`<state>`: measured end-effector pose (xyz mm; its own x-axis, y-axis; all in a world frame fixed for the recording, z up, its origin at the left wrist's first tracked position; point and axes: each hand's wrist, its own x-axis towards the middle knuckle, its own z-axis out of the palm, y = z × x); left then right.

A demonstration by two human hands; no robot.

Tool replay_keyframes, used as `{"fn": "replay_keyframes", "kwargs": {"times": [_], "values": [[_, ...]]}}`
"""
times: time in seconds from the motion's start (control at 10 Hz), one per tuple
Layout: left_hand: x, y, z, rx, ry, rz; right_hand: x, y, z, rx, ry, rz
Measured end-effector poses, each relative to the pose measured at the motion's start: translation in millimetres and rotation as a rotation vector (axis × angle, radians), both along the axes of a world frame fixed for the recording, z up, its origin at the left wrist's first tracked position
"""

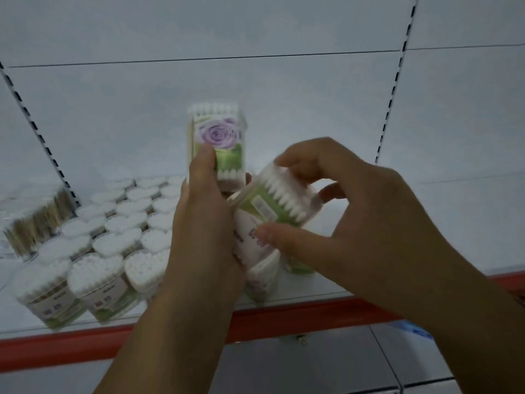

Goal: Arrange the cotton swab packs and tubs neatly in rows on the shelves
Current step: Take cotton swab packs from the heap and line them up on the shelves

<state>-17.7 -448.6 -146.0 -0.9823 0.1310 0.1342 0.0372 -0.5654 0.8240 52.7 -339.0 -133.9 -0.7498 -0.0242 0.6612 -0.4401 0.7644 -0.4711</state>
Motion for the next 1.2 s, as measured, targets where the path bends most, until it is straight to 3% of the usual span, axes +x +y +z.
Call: {"fn": "replay_keyframes", "kwargs": {"times": [0.2, 0.3, 0.4, 0.5, 0.6, 0.7, 1.2], "values": [[3.1, 13.1, -0.7, -0.02, 0.048, 0.017, -6.2, 33.5, -29.4, -0.844, -0.231, 0.341], [-1.4, 22.9, -3.7, -0.109, 0.086, 0.124, -5.2, 36.6, -41.8, -0.642, -0.269, 0.316], [0.6, 29.6, -5.6, -0.221, 0.196, 0.196, -4.1, 39.4, -46.8, -0.37, -0.218, 0.153], [6.6, 40.2, -8.5, -0.207, 0.196, 0.182, -3.5, 39.1, -51.1, -0.272, -0.123, 0.071], [-3.7, 35.2, -9.8, -0.2, 0.2, 0.151, -3.3, 61.6, -56.2, -0.4, -0.147, 0.045], [-20.2, 19.5, -8.2, -0.169, 0.144, 0.161, -2.2, 86.0, -66.9, -0.468, -0.304, 0.054], [-13.2, 19.2, -12.5, -0.033, -0.051, -0.047, -20.5, 78.0, -102.8, -0.246, -0.418, -0.011]]}}
